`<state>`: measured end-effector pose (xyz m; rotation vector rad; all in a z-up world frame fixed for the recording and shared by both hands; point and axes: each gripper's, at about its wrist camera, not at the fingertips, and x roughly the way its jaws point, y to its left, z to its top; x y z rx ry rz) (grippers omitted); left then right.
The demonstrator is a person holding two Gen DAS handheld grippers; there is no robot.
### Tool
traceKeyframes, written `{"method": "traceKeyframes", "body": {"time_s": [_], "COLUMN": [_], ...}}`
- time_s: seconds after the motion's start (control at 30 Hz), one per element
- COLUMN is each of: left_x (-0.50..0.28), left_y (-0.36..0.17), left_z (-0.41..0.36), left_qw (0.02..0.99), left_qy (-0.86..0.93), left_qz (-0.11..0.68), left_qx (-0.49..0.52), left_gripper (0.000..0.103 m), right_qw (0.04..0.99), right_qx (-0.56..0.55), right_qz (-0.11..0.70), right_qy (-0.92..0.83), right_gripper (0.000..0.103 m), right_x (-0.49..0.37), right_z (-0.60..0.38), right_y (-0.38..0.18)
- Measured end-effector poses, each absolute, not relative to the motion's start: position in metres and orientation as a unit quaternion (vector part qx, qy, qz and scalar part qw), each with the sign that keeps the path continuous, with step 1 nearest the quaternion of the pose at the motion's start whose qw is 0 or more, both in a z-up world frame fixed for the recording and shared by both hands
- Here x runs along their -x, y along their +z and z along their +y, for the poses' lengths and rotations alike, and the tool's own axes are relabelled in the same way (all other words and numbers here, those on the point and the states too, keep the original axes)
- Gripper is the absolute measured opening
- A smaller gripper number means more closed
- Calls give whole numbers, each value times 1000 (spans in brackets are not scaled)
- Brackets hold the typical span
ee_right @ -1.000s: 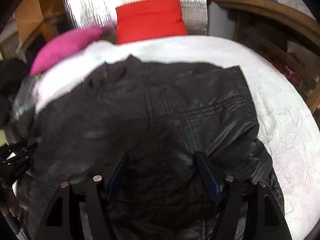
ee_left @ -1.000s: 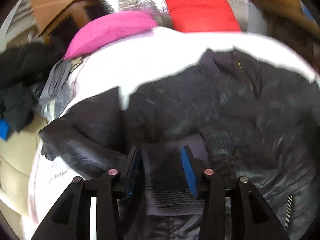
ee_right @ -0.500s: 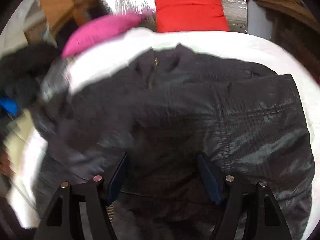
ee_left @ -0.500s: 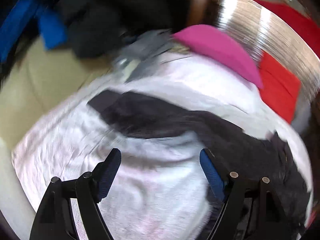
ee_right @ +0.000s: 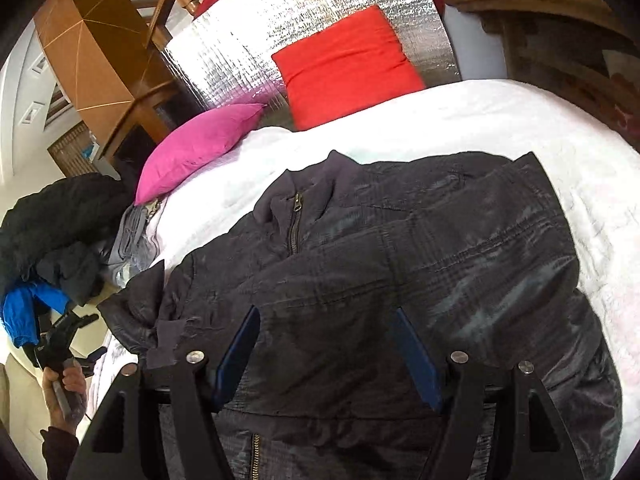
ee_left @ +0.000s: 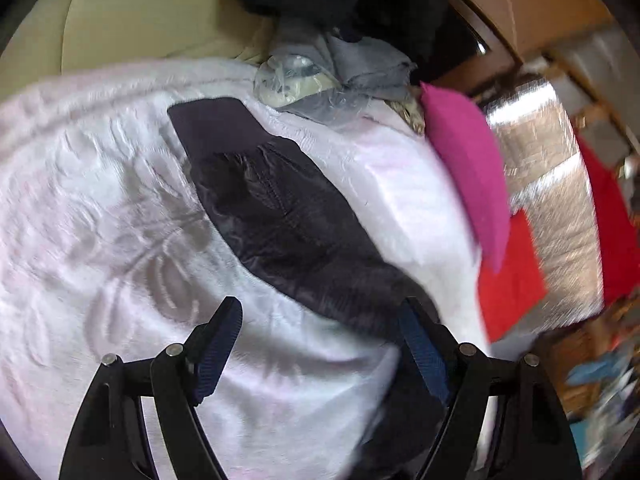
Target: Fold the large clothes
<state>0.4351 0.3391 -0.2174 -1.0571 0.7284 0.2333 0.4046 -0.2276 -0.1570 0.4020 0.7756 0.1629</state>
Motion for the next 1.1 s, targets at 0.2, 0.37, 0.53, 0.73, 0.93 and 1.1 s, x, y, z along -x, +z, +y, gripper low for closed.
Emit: {"method": "traceKeyframes", "body": {"time_s": [0.2,0.37,0.53,0.73,0.93,1.1], "left_x": [-451,-464,-466,-468,-445,-425], "left_y": [-246,-258,-228,-126,-69,-94], "left_z": [345,353,344,257,113,-22], "left_qw": [739,729,774,887,938,931], "left_qy": [91,103,125,54,-77,-167], "left_qz": [328,314,300,271,268,317], "left_qx": [581,599,544,370,206,69], "left_gripper": [80,30,8,8,7,7], "right_qw": [905,902,903,912,911,906], "right_qx": [-177,-164,-160,-192,-250,-297], "right_qz": [379,392,393,359,329,301], "right_qy": [82,75,70,47,14,-6], "right_gripper": [73,73,73,73,73,73], "right_x": [-404,-406,-408,-402,-389,-373], "right_z": [-219,-215,-217,-241,-278,-312], "right_y": [-164,-174,-177,-158,-146,-138]}}
